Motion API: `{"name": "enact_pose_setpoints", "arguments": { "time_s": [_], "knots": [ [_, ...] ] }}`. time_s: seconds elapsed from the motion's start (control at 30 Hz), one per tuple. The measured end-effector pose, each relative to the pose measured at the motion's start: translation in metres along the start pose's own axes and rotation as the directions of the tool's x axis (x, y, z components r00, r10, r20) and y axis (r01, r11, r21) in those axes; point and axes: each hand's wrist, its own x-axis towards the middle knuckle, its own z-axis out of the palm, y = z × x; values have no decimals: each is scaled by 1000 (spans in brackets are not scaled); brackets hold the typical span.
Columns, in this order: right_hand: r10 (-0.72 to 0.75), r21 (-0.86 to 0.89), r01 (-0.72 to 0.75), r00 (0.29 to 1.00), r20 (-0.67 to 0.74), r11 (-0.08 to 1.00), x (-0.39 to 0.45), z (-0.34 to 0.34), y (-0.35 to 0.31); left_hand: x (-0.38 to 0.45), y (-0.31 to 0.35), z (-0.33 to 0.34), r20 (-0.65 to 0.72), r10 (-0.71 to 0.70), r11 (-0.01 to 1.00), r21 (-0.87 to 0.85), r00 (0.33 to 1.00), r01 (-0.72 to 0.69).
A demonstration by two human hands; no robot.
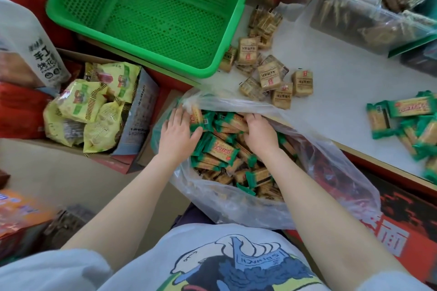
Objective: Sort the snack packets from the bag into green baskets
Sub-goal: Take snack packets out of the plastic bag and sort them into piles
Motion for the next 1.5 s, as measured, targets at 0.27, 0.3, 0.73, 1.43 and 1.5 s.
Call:
{"name": "enact_pose_setpoints", "arguments": {
  "time_s": [0.27, 0.3, 0.73, 1.43, 1.5],
  "knots": [
    [25, 525, -161, 967, 255, 836, -66, -57, 22, -34, 39, -21, -167, 42, 971, -227, 985, -79],
    [52, 594, -202, 964, 260, 778, -74, -58, 27, -42, 51, -24, -183, 55, 948, -299, 982, -109],
    [257, 975, -71, 966, 15, 210, -145, -80, 146, -61, 257, 15, 440, 12, 342, -846, 898, 410],
    [731, 921, -363, 666, 152, 139, -151, -94, 393, -43, 398, 164, 194, 343, 913, 161, 919, -375],
    [772, 916, -375, 621, 134, 142, -160, -90, 392, -42, 399, 161, 219, 356, 908, 148, 908, -392]
  ]
}}
